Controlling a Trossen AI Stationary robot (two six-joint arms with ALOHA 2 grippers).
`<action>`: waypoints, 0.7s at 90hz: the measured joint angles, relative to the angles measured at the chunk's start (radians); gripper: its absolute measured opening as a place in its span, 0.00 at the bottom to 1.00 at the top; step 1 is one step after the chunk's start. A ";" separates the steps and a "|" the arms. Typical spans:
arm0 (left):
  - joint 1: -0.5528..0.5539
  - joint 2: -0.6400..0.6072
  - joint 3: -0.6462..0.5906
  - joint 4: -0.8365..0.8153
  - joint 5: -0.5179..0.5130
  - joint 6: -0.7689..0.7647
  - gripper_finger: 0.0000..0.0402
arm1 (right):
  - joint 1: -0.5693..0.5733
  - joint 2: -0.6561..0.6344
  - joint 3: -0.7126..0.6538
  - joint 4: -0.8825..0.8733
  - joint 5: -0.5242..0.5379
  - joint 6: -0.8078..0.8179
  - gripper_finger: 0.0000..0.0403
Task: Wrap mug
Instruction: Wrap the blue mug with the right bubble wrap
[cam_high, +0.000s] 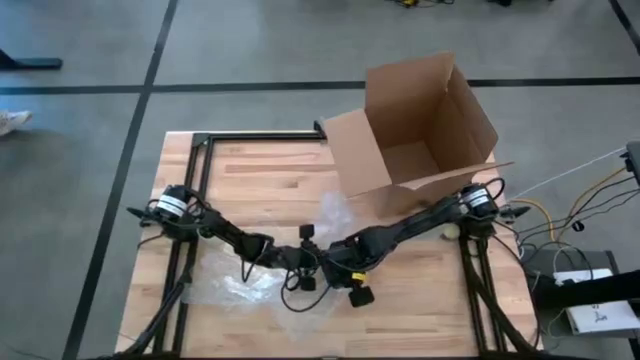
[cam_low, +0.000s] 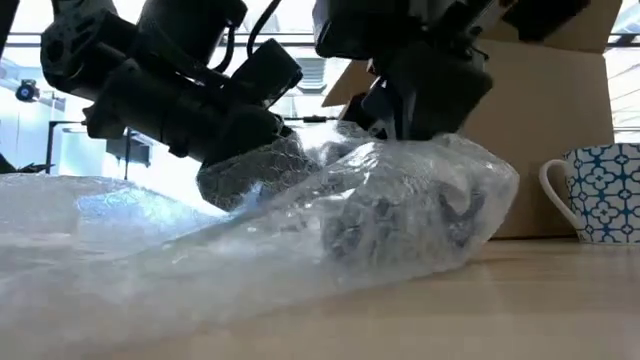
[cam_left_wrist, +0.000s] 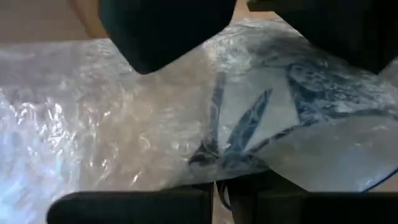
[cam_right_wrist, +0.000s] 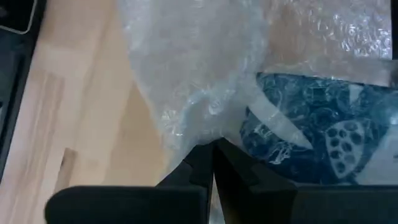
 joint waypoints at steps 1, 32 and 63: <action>0.000 0.000 0.000 0.001 0.000 0.000 0.01 | 0.000 0.002 0.000 0.000 -0.004 -0.001 0.00; 0.001 0.000 -0.002 0.001 -0.001 -0.010 0.01 | -0.003 -0.014 0.029 -0.047 0.065 0.018 0.00; 0.002 0.000 -0.002 0.001 -0.001 -0.009 0.01 | -0.015 -0.056 0.096 -0.227 0.031 0.286 0.00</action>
